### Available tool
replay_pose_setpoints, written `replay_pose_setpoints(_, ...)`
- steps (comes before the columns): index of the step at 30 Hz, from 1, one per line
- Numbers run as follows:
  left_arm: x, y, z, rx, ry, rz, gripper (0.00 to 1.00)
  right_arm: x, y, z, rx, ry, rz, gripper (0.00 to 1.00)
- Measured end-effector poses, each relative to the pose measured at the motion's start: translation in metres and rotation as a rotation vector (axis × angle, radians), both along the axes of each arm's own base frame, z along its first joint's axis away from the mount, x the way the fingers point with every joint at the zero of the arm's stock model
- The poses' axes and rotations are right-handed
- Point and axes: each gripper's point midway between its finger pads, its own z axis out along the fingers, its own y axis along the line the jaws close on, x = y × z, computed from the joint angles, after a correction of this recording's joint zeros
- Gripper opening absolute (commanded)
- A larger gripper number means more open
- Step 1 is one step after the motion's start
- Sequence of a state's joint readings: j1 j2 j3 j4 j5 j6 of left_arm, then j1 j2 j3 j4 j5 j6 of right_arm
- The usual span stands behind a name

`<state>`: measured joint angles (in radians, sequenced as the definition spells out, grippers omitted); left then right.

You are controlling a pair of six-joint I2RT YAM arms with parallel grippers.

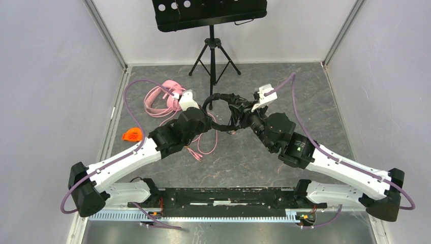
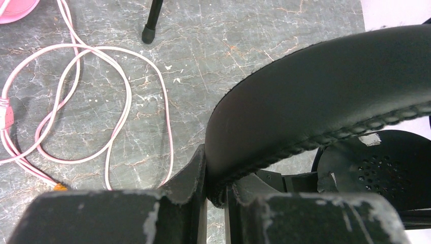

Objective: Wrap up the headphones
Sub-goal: Wrap the headphones around the headphones.

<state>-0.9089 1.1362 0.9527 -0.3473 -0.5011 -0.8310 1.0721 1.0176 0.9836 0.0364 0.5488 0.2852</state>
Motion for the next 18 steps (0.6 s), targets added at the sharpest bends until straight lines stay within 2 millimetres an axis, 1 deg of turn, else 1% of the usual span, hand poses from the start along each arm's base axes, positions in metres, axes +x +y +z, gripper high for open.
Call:
replay_pose_setpoints(3,0.001,0.000,0.002,-0.005,-0.007,0.004,0.02,0.000,0.002,0.003,-0.031,-0.034,0.020,0.44)
replay_pose_setpoints(7,0.002,0.001,0.002,-0.004,-0.011,0.012,0.02,-0.002,0.002,0.002,-0.066,-0.055,0.036,0.55)
replay_pose_setpoints(10,0.001,0.002,0.000,0.005,-0.003,0.011,0.02,-0.008,-0.001,-0.004,-0.076,-0.047,0.062,0.61)
replay_pose_setpoints(12,-0.001,0.003,-0.003,0.012,0.012,0.011,0.02,-0.015,-0.006,-0.006,-0.072,-0.036,0.081,0.64)
replay_pose_setpoints(14,-0.003,0.003,-0.006,0.008,0.026,0.013,0.02,-0.023,-0.016,-0.007,-0.049,-0.025,0.091,0.67)
replay_pose_setpoints(18,-0.005,0.000,-0.007,-0.027,0.051,0.021,0.02,-0.041,-0.037,-0.011,0.031,-0.017,0.116,0.68)
